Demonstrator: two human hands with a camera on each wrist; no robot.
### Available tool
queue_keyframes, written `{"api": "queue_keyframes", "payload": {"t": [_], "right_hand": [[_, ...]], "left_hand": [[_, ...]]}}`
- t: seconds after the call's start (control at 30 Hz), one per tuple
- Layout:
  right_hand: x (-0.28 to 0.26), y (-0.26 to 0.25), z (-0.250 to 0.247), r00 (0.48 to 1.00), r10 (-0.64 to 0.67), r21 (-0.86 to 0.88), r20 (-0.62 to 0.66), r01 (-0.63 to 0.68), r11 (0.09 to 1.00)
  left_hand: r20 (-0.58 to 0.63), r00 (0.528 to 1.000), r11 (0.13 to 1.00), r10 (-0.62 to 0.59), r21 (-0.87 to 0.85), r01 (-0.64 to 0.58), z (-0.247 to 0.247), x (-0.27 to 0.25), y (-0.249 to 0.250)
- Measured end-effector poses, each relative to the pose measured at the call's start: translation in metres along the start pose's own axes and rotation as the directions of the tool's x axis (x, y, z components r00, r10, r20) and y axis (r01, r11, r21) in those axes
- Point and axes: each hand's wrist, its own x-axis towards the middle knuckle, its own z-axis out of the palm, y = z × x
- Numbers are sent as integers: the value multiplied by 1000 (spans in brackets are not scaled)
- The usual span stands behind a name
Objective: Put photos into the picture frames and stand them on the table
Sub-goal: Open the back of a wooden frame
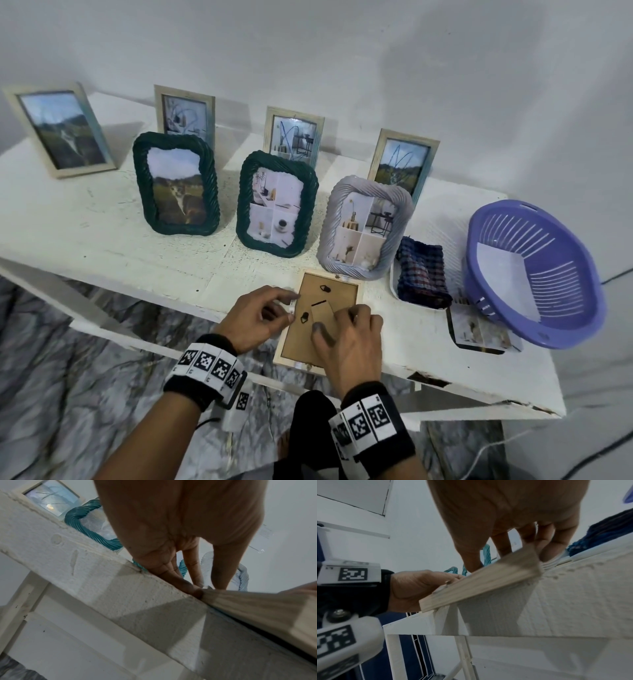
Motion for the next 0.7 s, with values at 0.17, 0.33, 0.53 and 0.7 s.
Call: {"api": "queue_keyframes", "payload": {"t": [0.17, 0.33, 0.53, 0.7], "right_hand": [[-3, 32, -4, 997, -58, 368, 58, 33, 929], [0, 68, -8, 987, -142, 551, 70, 80, 830], [21, 84, -14, 957, -242, 510, 160, 130, 850], [33, 89, -22, 920, -289, 523, 265, 115, 844]], "left_hand": [[-10, 996, 976, 93, 199, -89, 5, 1, -6], [-37, 995, 965, 91, 249, -79, 10, 1, -9], [-21, 997, 967, 73, 247, -65, 9, 1, -8], [-20, 997, 965, 74, 253, -66, 9, 2, -8]]}}
